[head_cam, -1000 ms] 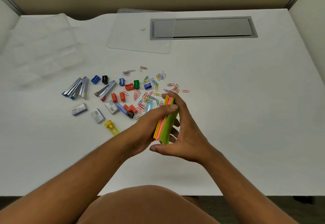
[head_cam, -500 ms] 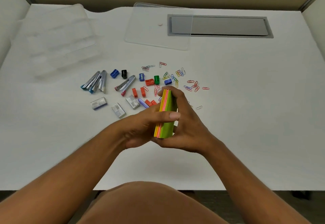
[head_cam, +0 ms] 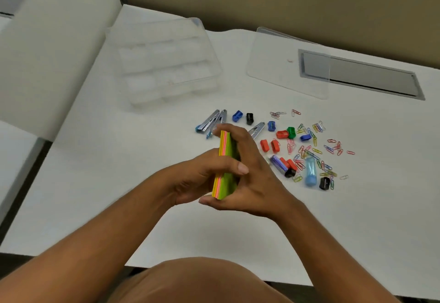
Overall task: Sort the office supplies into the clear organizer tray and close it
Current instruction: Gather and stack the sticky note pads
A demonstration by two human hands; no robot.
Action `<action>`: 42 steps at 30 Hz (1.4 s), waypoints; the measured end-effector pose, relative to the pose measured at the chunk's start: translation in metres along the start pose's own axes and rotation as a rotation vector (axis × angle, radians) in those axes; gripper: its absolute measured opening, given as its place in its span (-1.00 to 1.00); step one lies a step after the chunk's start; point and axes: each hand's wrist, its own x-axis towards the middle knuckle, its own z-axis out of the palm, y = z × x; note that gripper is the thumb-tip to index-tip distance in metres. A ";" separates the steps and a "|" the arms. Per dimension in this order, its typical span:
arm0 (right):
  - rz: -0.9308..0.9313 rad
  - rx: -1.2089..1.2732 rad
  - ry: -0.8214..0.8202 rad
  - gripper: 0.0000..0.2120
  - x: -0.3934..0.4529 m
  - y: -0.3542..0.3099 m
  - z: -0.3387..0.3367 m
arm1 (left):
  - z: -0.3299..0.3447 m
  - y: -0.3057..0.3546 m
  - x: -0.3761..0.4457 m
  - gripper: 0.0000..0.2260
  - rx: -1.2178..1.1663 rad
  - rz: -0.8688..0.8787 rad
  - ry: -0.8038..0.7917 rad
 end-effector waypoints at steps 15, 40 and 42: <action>0.266 0.191 -0.246 -0.74 0.134 0.009 0.017 | -0.129 0.034 -0.039 -0.49 -0.179 0.113 -0.030; -0.066 -0.078 0.245 -0.84 0.449 0.029 0.071 | -0.346 0.197 0.024 -0.55 0.969 0.752 1.262; -0.076 -0.114 0.229 -0.84 0.454 0.040 0.078 | -0.360 0.190 0.033 -0.56 1.025 0.725 1.297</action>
